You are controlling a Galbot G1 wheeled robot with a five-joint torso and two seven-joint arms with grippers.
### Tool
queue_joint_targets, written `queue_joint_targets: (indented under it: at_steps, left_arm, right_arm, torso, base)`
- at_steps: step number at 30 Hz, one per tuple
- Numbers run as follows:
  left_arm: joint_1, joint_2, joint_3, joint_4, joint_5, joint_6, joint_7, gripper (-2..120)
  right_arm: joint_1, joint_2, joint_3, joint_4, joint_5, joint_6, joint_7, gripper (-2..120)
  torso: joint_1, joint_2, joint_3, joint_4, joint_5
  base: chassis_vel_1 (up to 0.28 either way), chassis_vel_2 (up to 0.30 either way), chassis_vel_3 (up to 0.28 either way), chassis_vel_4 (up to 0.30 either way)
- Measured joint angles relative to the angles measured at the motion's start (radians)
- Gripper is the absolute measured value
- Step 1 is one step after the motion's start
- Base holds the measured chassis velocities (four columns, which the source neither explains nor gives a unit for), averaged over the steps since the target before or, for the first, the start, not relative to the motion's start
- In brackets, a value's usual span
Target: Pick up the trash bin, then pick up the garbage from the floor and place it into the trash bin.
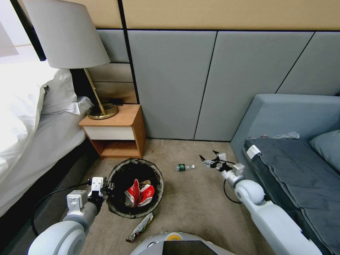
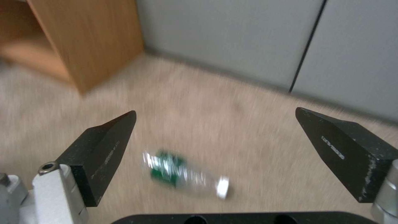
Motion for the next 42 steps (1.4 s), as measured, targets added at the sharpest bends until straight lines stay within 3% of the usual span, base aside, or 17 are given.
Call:
queue_joint_targets:
  at_steps: [8,16,22,23,33,42]
  left_arm:
    - [0.008,0.001,-0.003,0.000,-0.001,0.001,-0.004,2]
    - [0.010,0.000,-0.002,0.000,-0.002,0.002,-0.005,2]
    - [0.013,0.000,-0.002,0.000,-0.001,0.003,-0.005,2]
    - [0.016,0.000,-0.002,0.000,-0.001,0.003,-0.005,2]
    - [0.024,-0.002,0.000,0.000,0.006,0.004,-0.005,2]
    - [0.034,-0.001,0.003,0.000,0.019,0.005,0.004,2]
  right_arm:
    - [0.155,0.014,-0.099,-0.171,-0.036,-0.129,-0.151,100]
    - [0.316,0.058,-0.213,-0.322,-0.090,-0.140,-0.249,100]
    - [0.385,0.110,-0.264,-0.453,-0.149,-0.104,-0.286,100]
    - [0.409,0.145,-0.277,-0.522,-0.175,-0.074,-0.295,100]
    - [0.470,0.241,-0.311,-0.683,-0.243,0.003,-0.319,100]
    - [0.521,0.349,-0.319,-0.882,-0.286,0.187,-0.313,100]
  torso:
    - [0.000,0.000,0.000,-0.0002,0.0001]
    - [0.000,0.000,0.000,0.0005,-0.0003]
    - [0.000,0.000,0.000,0.0000,-0.0003]
    - [0.000,0.000,0.000,0.0000,0.0002]
    - [0.000,0.000,0.000,0.0002,-0.0003]
    - [0.000,0.000,0.000,0.0004,0.0001]
  base:
    - [0.000,0.000,0.000,0.000]
    - [0.000,0.000,0.000,0.000]
    - [0.000,0.000,0.000,0.000]
    - [0.000,0.000,0.000,0.000]
    - [0.000,0.000,0.000,0.000]
    - [0.000,0.000,0.000,0.000]
